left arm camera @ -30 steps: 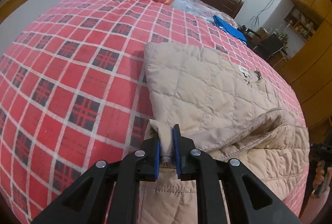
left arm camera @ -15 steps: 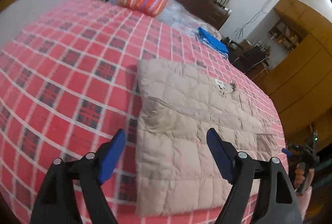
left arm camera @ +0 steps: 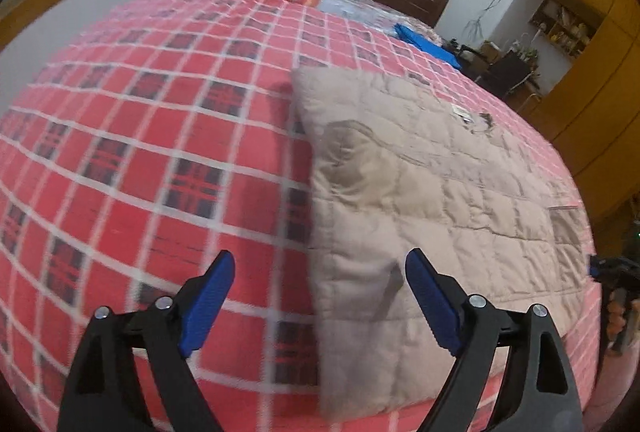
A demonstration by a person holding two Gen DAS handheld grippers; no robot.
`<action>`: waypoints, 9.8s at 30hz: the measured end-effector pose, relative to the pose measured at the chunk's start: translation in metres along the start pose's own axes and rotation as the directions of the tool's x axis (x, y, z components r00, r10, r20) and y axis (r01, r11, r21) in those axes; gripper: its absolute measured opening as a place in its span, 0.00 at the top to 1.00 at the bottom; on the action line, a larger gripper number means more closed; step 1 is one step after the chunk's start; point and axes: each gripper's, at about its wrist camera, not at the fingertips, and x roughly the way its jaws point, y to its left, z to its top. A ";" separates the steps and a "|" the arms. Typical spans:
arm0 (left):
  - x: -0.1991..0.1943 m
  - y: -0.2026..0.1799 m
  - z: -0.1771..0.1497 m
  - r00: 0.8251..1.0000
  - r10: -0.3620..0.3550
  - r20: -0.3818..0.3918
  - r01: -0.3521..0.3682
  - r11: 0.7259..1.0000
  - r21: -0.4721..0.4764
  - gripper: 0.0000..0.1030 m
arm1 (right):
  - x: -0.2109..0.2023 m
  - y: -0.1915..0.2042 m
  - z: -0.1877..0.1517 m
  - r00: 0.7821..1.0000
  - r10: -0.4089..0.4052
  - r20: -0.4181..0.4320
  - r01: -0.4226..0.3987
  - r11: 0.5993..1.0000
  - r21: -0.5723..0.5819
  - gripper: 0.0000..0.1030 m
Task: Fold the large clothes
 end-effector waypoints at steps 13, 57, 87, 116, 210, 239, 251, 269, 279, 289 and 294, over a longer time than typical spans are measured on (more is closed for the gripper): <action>-0.050 -0.032 -0.034 0.997 -0.046 0.069 0.041 0.997 0.060 0.96 | -0.052 0.033 -0.034 0.994 0.013 0.108 0.002 0.990 -0.139 0.92; 0.096 -0.047 0.102 0.959 0.269 0.094 -0.276 0.959 0.069 0.82 | 0.060 -0.007 0.134 0.990 -0.083 0.112 0.076 0.995 0.070 0.90; 0.047 -0.052 0.017 0.974 0.223 0.027 -0.225 0.965 0.131 0.92 | 0.043 0.028 0.026 0.989 -0.147 0.033 0.150 0.984 -0.097 0.78; 0.077 0.018 0.059 0.986 -0.150 -0.078 0.142 0.984 -0.110 0.22 | 0.033 -0.044 0.064 0.998 0.043 0.034 -0.045 0.997 0.061 0.19; -0.148 -0.081 -0.165 0.978 0.050 0.205 -0.095 0.972 0.213 0.40 | -0.135 0.033 -0.218 0.963 0.001 0.271 0.050 0.982 -0.181 0.52; -0.064 -0.093 -0.197 0.980 0.162 0.119 -0.186 0.956 0.225 0.39 | -0.034 0.000 -0.227 0.989 -0.101 0.108 0.116 0.984 -0.135 0.57; -0.062 -0.092 -0.196 0.983 0.148 0.113 -0.172 0.956 0.239 0.37 | -0.088 0.003 -0.229 0.981 -0.053 0.188 0.068 0.995 -0.075 0.38; -0.052 -0.117 -0.198 0.993 0.103 0.065 -0.118 0.951 0.286 0.34 | -0.065 -0.066 -0.234 0.993 0.072 0.092 -0.081 0.992 0.094 0.19; -0.044 -0.111 -0.201 0.995 0.091 0.047 -0.100 0.954 0.283 0.32 | -0.041 -0.066 -0.221 0.989 0.121 0.088 -0.130 0.987 0.099 0.55; -0.041 -0.108 -0.200 0.995 0.090 0.038 -0.097 0.953 0.285 0.31 | -0.084 -0.028 -0.213 0.983 0.113 0.148 -0.120 0.992 0.044 0.85; -0.040 -0.107 -0.199 0.995 0.089 0.037 -0.096 0.953 0.287 0.31 | -0.104 0.009 -0.205 0.986 0.056 0.160 -0.055 0.998 -0.011 0.85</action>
